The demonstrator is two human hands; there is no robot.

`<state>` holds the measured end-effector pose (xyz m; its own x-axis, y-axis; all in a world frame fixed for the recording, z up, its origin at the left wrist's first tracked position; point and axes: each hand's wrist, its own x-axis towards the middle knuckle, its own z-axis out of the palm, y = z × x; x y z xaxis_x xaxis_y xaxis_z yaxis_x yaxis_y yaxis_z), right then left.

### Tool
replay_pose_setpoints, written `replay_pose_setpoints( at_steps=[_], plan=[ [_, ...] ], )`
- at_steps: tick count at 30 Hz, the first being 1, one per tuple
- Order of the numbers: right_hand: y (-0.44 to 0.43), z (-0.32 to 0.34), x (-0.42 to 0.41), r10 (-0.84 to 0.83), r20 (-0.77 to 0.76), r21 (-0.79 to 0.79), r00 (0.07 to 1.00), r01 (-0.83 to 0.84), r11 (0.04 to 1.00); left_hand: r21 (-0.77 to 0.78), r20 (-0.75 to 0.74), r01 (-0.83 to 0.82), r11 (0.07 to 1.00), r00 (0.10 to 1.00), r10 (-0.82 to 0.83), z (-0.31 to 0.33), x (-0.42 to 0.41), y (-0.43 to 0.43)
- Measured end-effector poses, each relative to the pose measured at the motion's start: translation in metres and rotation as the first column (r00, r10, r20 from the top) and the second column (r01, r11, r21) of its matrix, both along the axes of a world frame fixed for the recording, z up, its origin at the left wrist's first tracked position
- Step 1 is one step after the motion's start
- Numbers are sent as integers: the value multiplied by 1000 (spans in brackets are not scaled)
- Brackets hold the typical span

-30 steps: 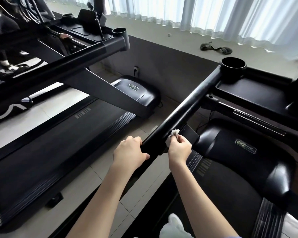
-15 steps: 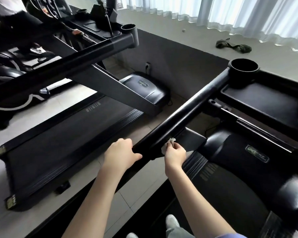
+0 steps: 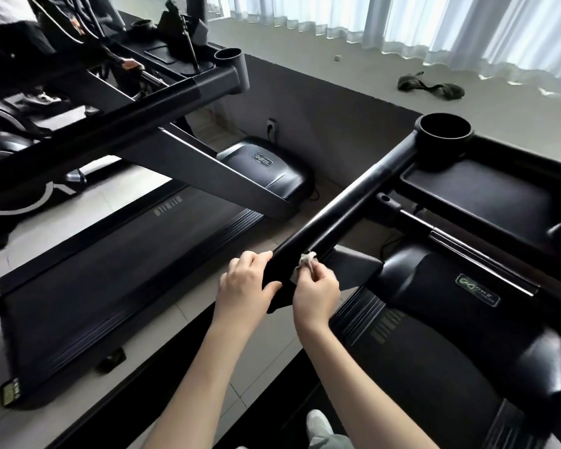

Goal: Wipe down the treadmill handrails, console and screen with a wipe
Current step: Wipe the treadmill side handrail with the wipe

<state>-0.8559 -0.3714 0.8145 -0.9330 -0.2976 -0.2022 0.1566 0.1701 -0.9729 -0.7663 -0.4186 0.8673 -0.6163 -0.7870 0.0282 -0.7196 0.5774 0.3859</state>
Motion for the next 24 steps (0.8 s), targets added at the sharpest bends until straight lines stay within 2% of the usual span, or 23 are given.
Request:
replay_pose_setpoints(
  at_steps=[4,6,10,13,16,20,24],
  plan=[
    [-5,-2,-27,-80,66,-2,995,80,997,20,-90,-43,999,995,44,-5,-2,0],
    [-5,-7,-21,-71,97,-6,993,72,997,18,-84,-48,999,995,49,-7,-3,0],
    [-1,0,-8,-6,16,-7,1000,6,1000,-5,-45,-71,997,996,71,-8,-7,-1],
    [0,10,-25,-46,-53,14,998,46,999,13,-53,-96,995,994,96,-9,-7,1],
    [3,8,-34,-101,-21,17,995,101,995,13,-38,-103,995,994,103,-9,-8,2],
    [6,8,-28,-43,-1,5,999,43,999,12,-25,-122,993,992,122,-9,-10,2],
    [1,15,-53,-97,24,-30,995,98,995,23,-26,-131,991,991,131,-8,-11,2]
  ],
)
